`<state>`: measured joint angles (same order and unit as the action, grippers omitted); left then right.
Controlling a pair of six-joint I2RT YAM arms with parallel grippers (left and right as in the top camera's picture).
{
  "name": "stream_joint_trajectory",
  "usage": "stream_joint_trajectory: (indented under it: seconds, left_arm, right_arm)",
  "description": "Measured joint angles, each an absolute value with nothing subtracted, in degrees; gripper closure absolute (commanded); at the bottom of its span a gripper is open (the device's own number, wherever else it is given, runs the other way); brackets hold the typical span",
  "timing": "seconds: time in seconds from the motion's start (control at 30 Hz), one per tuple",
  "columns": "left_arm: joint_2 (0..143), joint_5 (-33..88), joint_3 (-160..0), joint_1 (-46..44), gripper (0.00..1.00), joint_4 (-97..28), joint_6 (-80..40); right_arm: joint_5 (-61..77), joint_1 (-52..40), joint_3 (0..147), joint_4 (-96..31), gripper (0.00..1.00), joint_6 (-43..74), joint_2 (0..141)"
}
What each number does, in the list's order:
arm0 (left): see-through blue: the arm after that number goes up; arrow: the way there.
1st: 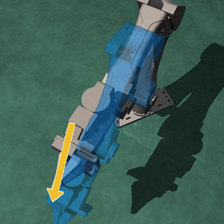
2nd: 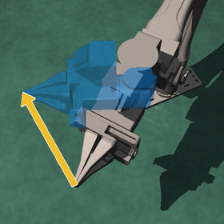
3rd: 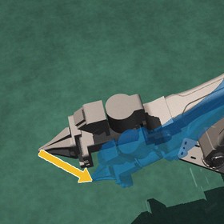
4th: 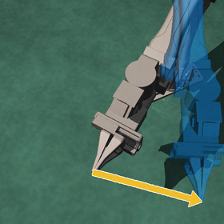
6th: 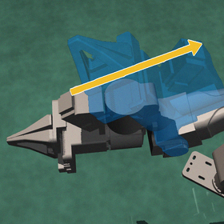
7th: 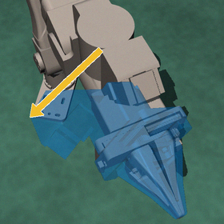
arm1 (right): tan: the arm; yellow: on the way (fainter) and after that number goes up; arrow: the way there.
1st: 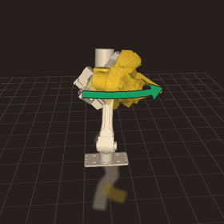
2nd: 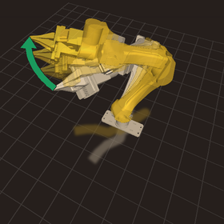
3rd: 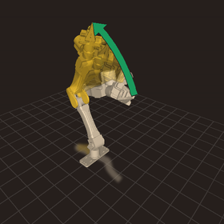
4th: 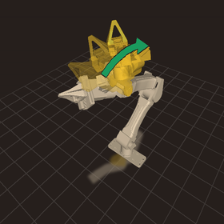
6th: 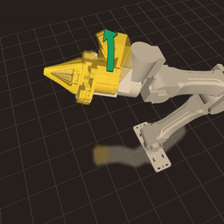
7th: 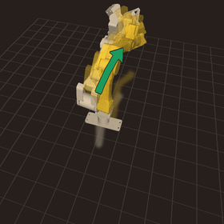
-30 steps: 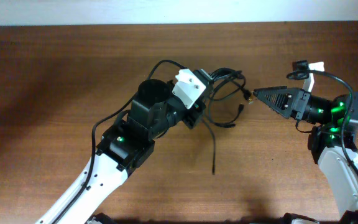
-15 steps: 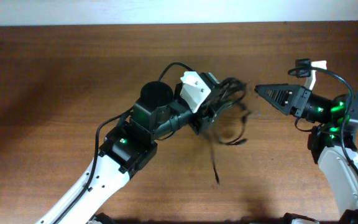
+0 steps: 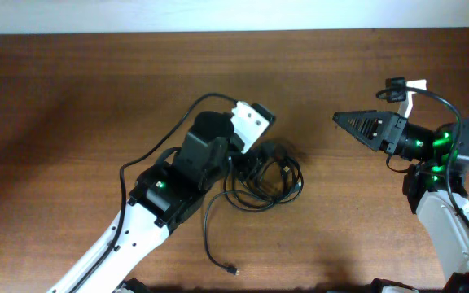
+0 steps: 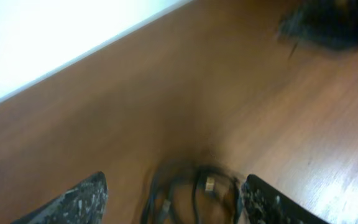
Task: Untangle cables
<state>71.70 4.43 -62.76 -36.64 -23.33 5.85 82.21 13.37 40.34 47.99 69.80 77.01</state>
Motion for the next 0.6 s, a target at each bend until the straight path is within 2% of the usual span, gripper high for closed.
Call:
stream_joint_trajectory:
  seconds: [0.2, 0.3, 0.6]
  left_arm:
    - [74.59, 5.87, -62.78, -36.62, 0.25, -33.98, 10.92]
    - [78.61, 9.47, -62.78, -36.67, 0.27, -35.83, 12.97]
    - [91.07, 12.97, -62.78, -42.33, 0.18, -38.28, 22.04]
  right_arm:
    - [82.63, 13.37, 40.36, 47.97, 0.0, 69.82, 77.1]
    - [82.61, 13.37, 40.34, 47.97, 0.01, 69.8, 77.1]
    - [82.63, 13.37, 40.34, 47.99, 0.01, 69.76, 77.1]
